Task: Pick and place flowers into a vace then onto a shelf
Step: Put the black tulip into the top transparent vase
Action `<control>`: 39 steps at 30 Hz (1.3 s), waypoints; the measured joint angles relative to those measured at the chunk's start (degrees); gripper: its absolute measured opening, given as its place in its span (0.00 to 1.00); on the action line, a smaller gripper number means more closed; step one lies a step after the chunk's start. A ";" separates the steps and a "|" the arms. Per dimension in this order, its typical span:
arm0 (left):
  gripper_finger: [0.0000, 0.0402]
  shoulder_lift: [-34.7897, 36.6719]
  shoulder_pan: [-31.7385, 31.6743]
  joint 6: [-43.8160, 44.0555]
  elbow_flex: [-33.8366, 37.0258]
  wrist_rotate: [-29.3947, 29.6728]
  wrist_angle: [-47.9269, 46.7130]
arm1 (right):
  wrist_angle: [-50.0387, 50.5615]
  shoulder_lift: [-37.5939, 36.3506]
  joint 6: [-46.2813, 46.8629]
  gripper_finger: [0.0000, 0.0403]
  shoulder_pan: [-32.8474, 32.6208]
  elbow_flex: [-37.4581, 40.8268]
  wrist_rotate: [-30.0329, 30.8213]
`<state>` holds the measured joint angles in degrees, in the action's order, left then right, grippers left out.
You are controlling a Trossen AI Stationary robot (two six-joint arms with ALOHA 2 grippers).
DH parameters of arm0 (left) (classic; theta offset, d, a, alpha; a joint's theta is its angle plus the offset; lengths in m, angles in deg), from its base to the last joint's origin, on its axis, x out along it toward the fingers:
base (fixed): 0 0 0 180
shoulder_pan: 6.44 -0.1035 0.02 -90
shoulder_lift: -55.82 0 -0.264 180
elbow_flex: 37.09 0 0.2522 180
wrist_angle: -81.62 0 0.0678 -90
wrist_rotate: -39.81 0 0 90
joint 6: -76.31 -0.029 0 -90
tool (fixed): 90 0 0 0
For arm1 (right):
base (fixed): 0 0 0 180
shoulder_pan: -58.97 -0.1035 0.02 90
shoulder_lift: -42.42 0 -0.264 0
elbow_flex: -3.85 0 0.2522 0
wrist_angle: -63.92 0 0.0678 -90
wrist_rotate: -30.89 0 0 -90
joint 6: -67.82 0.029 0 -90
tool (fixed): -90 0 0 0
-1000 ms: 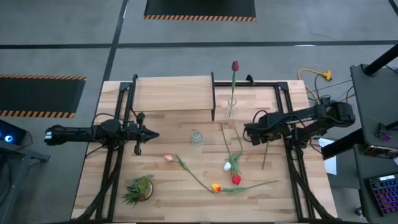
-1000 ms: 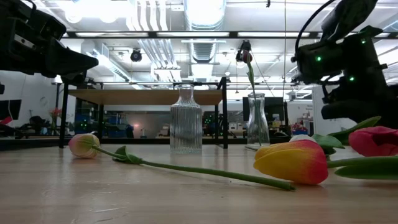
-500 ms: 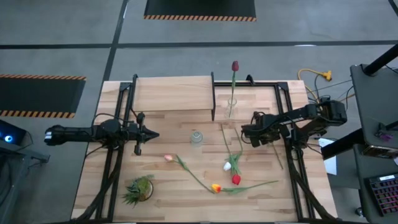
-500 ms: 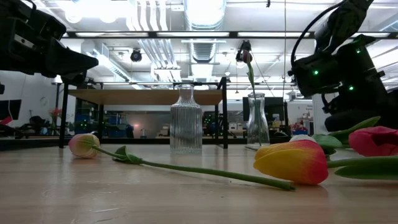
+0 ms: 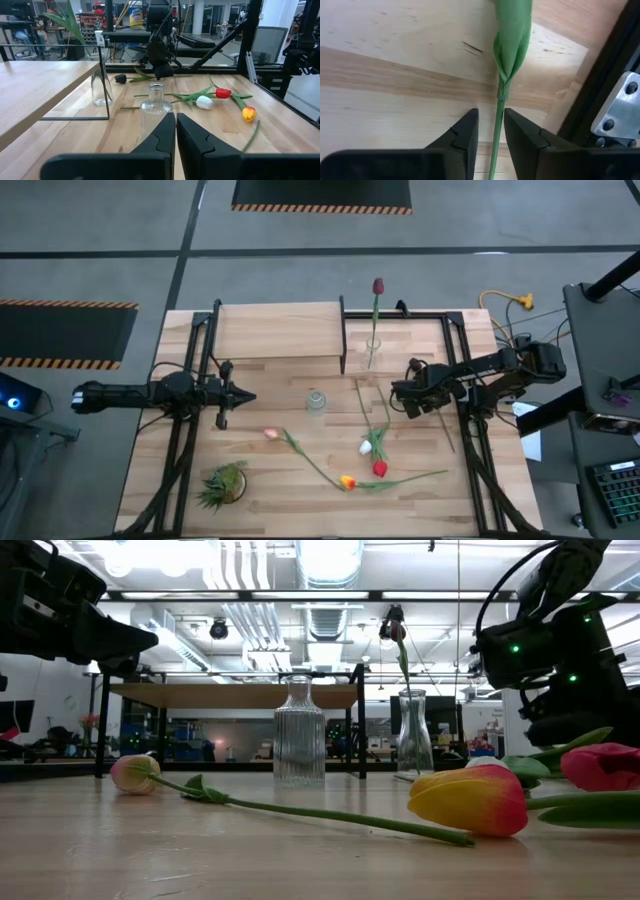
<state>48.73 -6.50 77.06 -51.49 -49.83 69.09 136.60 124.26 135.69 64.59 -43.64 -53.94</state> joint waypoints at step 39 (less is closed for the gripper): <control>0.00 -0.07 -0.01 0.00 0.00 -0.01 -0.02 | -2.13 -9.42 -6.11 0.02 3.87 -2.89 -1.08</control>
<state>48.67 -6.51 77.06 -51.49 -49.84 69.07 134.47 114.84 129.58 68.46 -46.53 -55.03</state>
